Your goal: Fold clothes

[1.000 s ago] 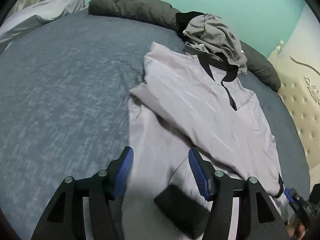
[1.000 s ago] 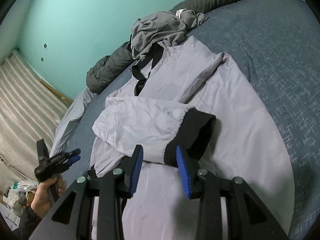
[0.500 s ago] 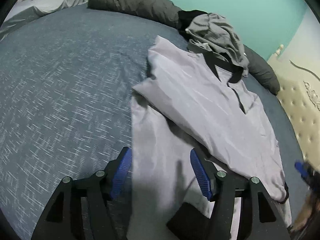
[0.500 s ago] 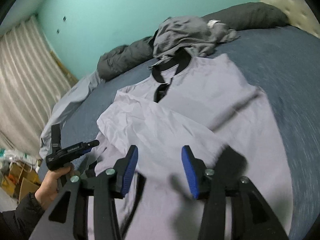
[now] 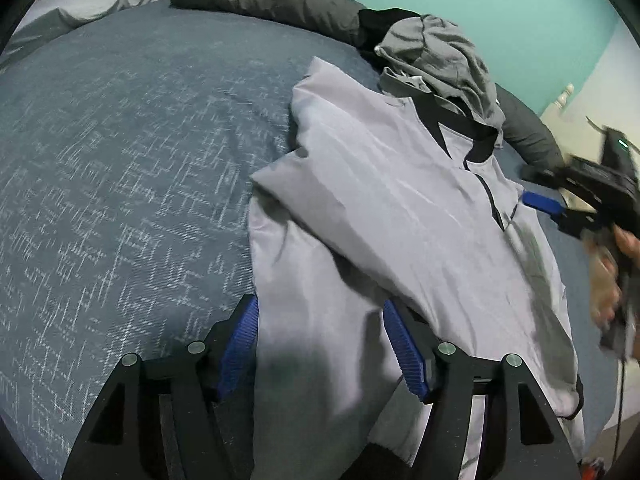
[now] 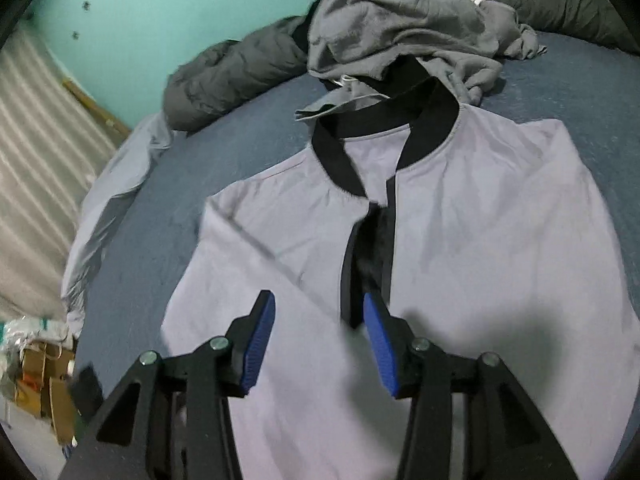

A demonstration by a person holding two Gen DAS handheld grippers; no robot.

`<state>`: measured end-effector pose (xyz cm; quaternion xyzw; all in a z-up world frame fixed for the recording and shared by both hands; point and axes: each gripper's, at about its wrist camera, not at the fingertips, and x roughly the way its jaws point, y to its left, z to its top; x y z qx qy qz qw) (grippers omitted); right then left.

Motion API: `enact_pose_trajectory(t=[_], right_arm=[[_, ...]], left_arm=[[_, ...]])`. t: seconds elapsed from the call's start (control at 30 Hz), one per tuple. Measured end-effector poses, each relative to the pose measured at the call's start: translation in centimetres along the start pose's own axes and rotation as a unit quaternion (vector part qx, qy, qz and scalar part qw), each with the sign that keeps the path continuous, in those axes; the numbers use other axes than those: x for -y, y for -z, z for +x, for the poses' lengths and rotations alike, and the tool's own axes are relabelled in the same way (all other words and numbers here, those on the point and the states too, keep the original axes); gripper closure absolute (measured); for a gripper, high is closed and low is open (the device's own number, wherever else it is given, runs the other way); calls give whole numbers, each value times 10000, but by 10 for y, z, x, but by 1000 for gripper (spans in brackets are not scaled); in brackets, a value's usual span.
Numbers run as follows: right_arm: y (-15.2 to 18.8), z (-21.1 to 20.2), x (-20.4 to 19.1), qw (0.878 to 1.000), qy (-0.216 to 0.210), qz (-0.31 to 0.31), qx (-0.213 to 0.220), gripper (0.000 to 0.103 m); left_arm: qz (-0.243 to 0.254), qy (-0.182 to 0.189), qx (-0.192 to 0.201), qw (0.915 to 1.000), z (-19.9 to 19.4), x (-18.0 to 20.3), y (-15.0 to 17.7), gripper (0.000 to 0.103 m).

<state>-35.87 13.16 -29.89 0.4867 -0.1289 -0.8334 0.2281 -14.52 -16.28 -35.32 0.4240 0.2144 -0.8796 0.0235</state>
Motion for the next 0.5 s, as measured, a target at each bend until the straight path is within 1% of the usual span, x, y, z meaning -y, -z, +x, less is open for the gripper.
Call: enact_pose_trajectory(t=[0.1,0.2,0.33,0.37,0.4,0.43,0.47,0.5], right_arm=[[-16,25,5,9995,261,153,-63,56],[-26,48,5,9989,437,34,-154,56],[-33,65,8,9984,532,-45,-184,56],[-35,68,9,9983,552,-61,-191,59],[-36,72,10,9981,572,-78,-199,64],[-38,76,10,9980,591,-94,-206,75],[-39,80,11,9978,611,-111,-213,83],[-41,84,12,9977,631,-128,-221,87]], left_arm=[[28,18,-12,10000,1,1,0,33],[22,34,-24,10000,2,1,0,32],[47,44,-40,10000,3,1,0,30],[43,48,-45,10000,4,0,0,30],[29,54,-55,10000,4,0,0,30],[30,52,-56,10000,4,0,0,30],[31,51,-56,10000,4,0,1,30],[33,49,-56,10000,5,0,1,30]])
